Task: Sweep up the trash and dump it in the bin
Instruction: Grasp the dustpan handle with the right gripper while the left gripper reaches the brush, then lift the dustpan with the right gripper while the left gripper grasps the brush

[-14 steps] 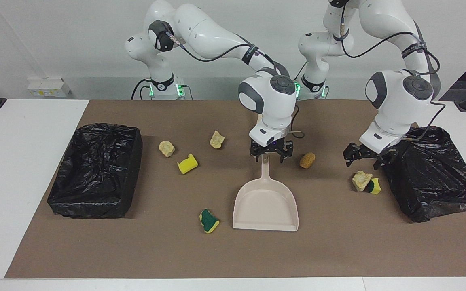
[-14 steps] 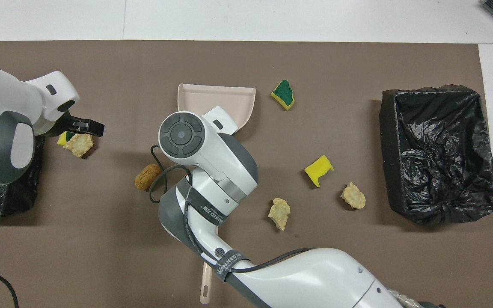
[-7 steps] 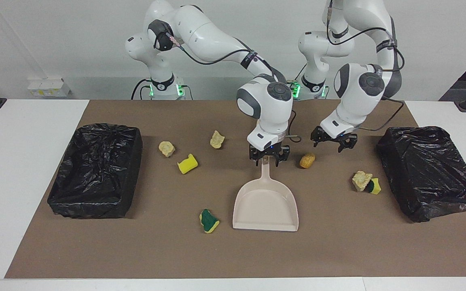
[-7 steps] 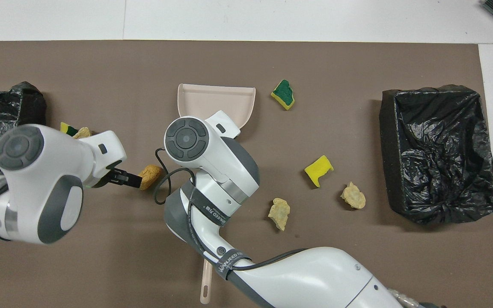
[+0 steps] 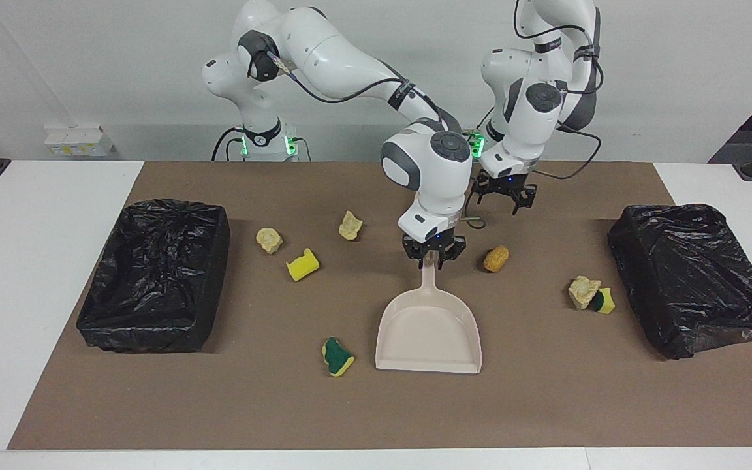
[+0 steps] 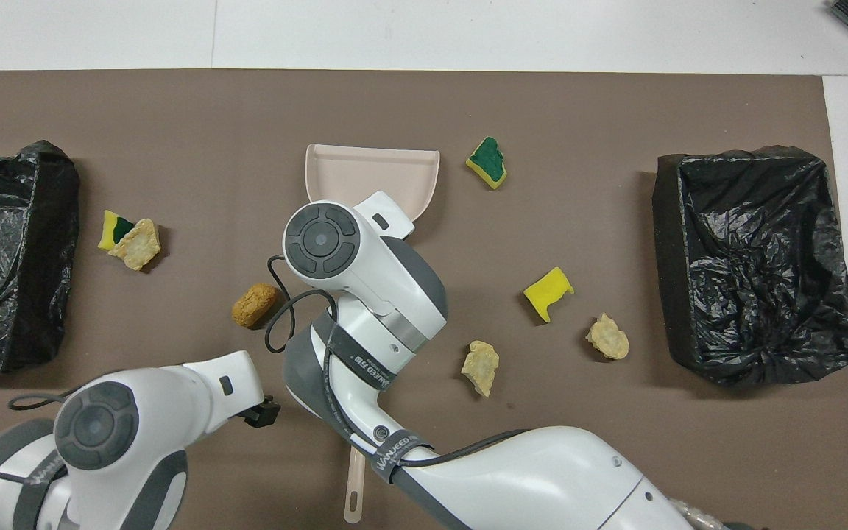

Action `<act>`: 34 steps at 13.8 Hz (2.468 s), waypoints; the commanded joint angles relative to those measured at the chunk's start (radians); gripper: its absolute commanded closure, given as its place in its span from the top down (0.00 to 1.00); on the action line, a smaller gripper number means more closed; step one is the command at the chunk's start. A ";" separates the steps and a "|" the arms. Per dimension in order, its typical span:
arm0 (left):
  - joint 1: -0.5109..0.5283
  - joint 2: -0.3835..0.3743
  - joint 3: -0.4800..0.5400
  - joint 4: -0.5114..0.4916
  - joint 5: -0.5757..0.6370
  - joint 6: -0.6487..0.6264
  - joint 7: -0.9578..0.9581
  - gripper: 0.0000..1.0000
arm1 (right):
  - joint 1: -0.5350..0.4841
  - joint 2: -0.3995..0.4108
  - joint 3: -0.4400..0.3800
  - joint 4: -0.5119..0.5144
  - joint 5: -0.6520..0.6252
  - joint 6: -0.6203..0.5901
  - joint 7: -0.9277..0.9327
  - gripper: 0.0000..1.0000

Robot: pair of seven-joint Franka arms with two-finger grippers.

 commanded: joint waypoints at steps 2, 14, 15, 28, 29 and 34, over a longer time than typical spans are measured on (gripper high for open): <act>-0.170 -0.073 0.017 -0.062 -0.014 0.035 -0.166 1.00 | -0.009 -0.034 0.006 -0.048 0.004 0.023 0.027 0.46; -0.468 0.067 0.016 -0.062 -0.014 0.206 -0.541 0.63 | -0.012 -0.041 0.006 -0.065 0.002 0.050 0.023 0.01; -0.468 0.063 0.016 -0.060 -0.014 0.175 -0.543 0.63 | -0.012 -0.041 0.006 -0.065 0.002 0.050 0.020 0.00; -0.445 0.043 -0.014 -0.007 -0.013 0.084 -0.618 0.22 | -0.155 -0.206 0.008 -0.107 0.001 -0.034 -0.738 0.00; -0.425 0.043 -0.015 0.007 -0.013 0.061 -0.619 0.00 | -0.181 -0.212 0.009 -0.108 0.002 -0.039 -0.838 0.00; -0.289 0.042 -0.012 0.131 -0.011 -0.092 -0.592 0.00 | -0.212 -0.237 0.009 -0.122 0.047 -0.166 -1.197 0.00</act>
